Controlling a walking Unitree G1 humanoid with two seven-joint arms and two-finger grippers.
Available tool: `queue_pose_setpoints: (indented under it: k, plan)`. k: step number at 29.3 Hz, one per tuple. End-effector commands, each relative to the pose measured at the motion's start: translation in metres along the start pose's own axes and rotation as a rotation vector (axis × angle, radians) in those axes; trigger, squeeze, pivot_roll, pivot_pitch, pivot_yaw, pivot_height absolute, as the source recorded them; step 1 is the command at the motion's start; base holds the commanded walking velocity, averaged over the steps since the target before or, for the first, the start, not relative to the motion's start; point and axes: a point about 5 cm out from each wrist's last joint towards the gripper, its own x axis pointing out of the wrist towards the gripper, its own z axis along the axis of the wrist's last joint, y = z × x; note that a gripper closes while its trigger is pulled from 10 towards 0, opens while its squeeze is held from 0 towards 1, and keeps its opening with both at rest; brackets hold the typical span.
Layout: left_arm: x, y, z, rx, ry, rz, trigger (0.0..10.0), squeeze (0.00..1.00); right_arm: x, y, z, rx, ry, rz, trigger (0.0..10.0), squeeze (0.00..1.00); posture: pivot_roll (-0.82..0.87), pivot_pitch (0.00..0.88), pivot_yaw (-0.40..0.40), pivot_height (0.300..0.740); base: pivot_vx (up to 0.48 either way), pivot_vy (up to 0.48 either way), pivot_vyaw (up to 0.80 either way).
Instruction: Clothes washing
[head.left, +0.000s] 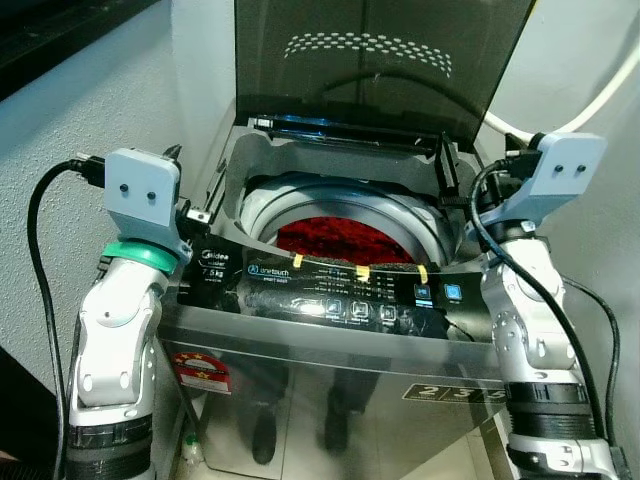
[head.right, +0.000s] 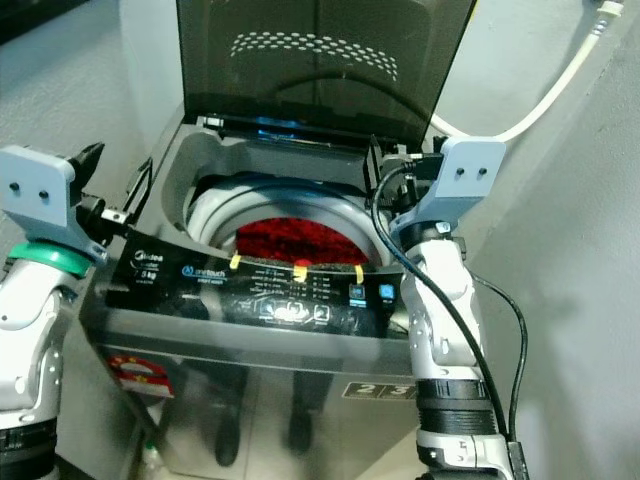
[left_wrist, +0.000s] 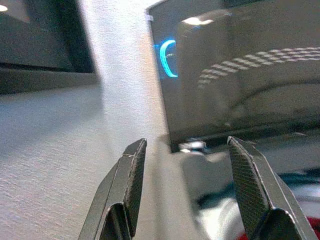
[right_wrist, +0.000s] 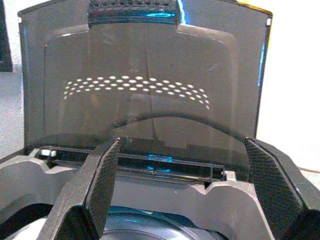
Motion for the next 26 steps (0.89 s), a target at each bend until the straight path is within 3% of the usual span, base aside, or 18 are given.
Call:
queue_pose_setpoints:
  k: [1, 6, 26]
  plan:
    - [0.008, 0.008, -0.001, -0.004, 0.002, 0.044, 10.0, 0.00, -0.005, -0.007, -0.006, -0.014, 0.020, -0.035, 10.0, 0.00, 0.08, 0.019, -0.043, 0.740, 0.000, 0.000, 0.00]
    - [0.016, 0.010, -0.002, -0.014, 0.022, 0.073, 10.0, 0.00, -0.008, -0.004, -0.010, 0.012, 0.026, -0.047, 10.0, 0.00, 0.08, 0.015, -0.031, 0.740, 0.000, 0.000, 0.00]
    - [0.021, 0.008, -0.010, -0.040, 0.060, 0.107, 10.0, 0.00, -0.009, 0.005, -0.011, 0.051, 0.018, -0.019, 10.0, 0.00, 0.07, 0.017, -0.031, 0.740, 0.000, 0.000, 0.00]
